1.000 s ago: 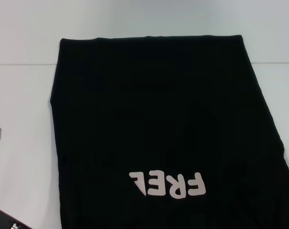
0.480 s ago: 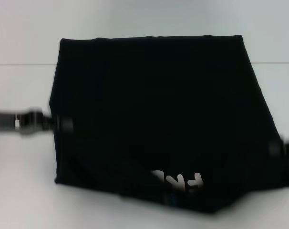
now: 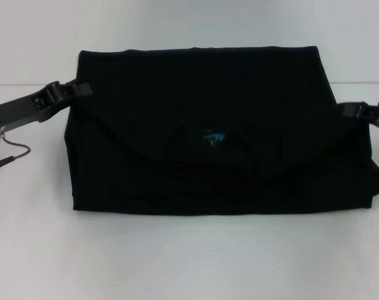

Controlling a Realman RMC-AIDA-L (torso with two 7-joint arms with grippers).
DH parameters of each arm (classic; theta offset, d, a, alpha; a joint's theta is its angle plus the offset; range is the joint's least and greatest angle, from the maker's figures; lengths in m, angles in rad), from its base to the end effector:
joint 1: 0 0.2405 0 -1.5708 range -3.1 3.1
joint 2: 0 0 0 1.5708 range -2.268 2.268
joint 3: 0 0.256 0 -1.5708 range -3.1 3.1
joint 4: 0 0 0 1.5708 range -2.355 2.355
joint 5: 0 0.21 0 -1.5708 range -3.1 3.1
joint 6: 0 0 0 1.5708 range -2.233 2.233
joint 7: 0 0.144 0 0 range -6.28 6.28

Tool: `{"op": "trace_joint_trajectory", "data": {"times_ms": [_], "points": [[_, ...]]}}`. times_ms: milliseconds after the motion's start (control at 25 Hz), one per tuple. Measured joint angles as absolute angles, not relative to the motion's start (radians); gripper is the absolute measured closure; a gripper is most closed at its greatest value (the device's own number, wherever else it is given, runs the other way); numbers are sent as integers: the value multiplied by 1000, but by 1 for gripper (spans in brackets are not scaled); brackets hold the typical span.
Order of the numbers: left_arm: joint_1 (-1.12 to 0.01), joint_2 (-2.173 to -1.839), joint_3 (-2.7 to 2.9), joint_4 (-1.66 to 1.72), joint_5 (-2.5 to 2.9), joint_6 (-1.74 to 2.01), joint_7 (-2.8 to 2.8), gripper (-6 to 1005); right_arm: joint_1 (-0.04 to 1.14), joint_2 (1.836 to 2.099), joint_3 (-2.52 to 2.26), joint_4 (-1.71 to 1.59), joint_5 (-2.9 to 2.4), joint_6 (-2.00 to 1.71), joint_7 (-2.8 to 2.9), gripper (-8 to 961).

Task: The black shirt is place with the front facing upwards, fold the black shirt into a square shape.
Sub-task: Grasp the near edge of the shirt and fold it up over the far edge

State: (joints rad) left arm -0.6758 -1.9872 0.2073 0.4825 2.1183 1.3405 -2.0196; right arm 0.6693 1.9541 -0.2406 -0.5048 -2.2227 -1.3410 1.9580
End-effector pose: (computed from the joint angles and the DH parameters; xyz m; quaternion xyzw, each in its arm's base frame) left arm -0.2879 0.3937 0.0567 -0.7140 -0.5572 -0.3743 0.1992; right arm 0.3016 0.3897 0.0640 -0.7607 0.5300 0.3018 0.2223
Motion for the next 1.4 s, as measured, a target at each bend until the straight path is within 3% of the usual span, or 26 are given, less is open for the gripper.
{"op": "trace_joint_trajectory", "data": {"times_ms": [120, 600, 880, 1240, 1400], "points": [[-686, -2003, 209, 477, 2113, 1273, -1988, 968, 683, 1976, -241, -504, -2185, -1249, 1887, 910], [-730, -2041, 227, 467, 2099, 1092, -1904, 968, 736, 2011, -319, -446, -2097, -988, 1734, 909], [-755, -2061, 260, 439, 2098, 945, -1878, 967, 767, 2055, -375, -424, -2096, -830, 1671, 894], [-785, -2086, 335, 437, 2098, 828, -1889, 960, 773, 2061, -380, -425, -2082, -826, 1643, 875], [-775, -2084, 338, 436, 2099, 826, -1944, 845, 759, 2058, -378, -426, -2070, -830, 1650, 747]]}}
